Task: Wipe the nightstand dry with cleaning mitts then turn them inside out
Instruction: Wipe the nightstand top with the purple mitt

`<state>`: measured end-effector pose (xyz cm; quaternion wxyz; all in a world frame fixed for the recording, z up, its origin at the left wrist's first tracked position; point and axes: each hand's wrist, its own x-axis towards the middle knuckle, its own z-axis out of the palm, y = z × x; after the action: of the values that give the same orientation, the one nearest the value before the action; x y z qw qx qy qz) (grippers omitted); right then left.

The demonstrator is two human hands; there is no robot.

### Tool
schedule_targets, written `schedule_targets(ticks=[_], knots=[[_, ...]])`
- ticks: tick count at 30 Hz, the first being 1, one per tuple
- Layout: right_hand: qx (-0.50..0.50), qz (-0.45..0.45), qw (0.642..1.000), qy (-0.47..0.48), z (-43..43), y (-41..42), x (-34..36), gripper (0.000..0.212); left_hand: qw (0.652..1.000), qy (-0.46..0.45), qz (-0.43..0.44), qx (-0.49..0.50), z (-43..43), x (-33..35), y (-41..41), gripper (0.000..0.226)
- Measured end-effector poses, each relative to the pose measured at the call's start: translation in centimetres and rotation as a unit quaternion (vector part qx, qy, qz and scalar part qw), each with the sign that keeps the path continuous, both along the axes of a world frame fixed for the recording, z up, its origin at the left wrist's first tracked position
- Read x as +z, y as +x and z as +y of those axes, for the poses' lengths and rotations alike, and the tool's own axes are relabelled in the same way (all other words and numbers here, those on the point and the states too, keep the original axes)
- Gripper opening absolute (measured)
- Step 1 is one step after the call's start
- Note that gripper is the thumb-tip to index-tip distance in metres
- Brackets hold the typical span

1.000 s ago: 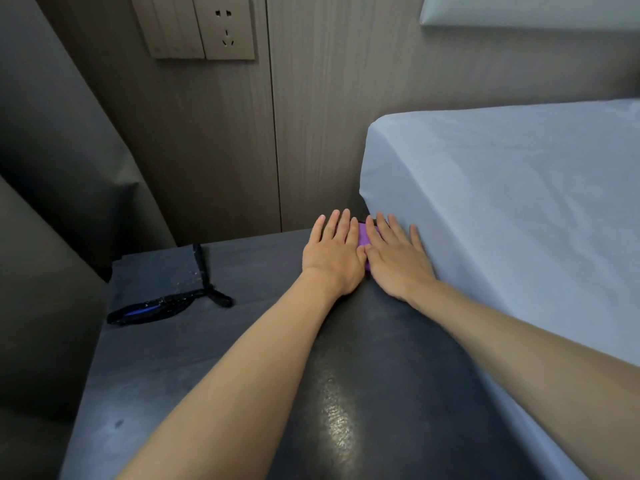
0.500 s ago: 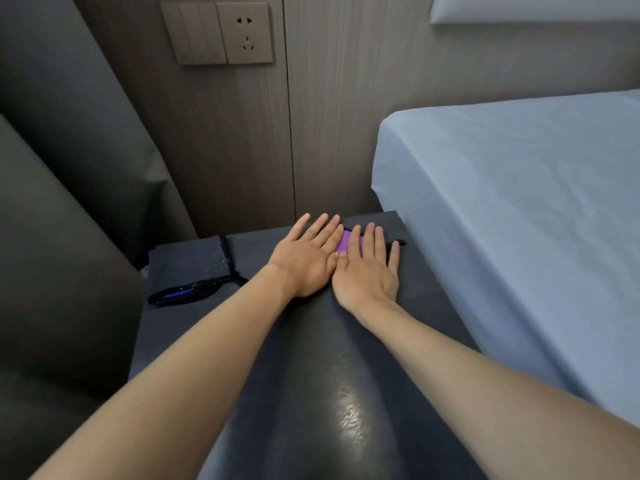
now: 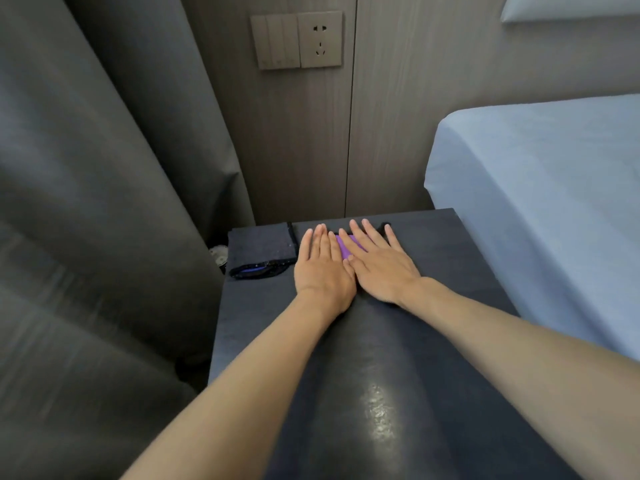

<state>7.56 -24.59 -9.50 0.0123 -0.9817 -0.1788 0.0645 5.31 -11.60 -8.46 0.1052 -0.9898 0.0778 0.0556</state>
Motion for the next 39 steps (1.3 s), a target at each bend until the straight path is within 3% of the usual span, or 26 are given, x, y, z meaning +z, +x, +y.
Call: schedule_targets(ticks=[5,8,15,20,25,33,39], knots=[[0.148,-0.029,0.988,-0.039,-2.6,0.5,0.1,0.063,0.994,-0.022,-0.008,0.108,-2.8,-0.4,-2.8,0.062],[0.202,-0.038,0.977,-0.057,-4.2,0.4,0.1,0.057,0.987,-0.051,-0.005,0.150,-4.8,-0.4,-4.0,0.063],[0.199,-0.002,0.979,-0.047,-8.6,-0.6,1.0,0.053,0.983,-0.103,-0.006,0.155,-9.0,-0.6,-5.1,0.065],[0.107,-0.003,0.993,-0.046,-12.2,-2.4,0.4,0.053,0.992,-0.099,-0.008,0.079,-11.5,-0.8,-5.5,0.064],[-0.062,-0.011,0.996,-0.062,-12.7,-5.2,0.1,0.062,0.992,-0.116,-0.002,-0.046,-11.8,-0.6,-4.4,0.063],[-0.328,-0.019,0.944,-0.004,-5.9,-8.9,-0.2,0.062,0.958,-0.037,-0.010,-0.283,-7.3,0.2,-1.3,0.060],[-0.390,0.005,0.920,0.050,2.6,-9.9,0.3,0.067,0.934,-0.019,0.002,-0.356,0.1,1.0,-0.5,0.057]])
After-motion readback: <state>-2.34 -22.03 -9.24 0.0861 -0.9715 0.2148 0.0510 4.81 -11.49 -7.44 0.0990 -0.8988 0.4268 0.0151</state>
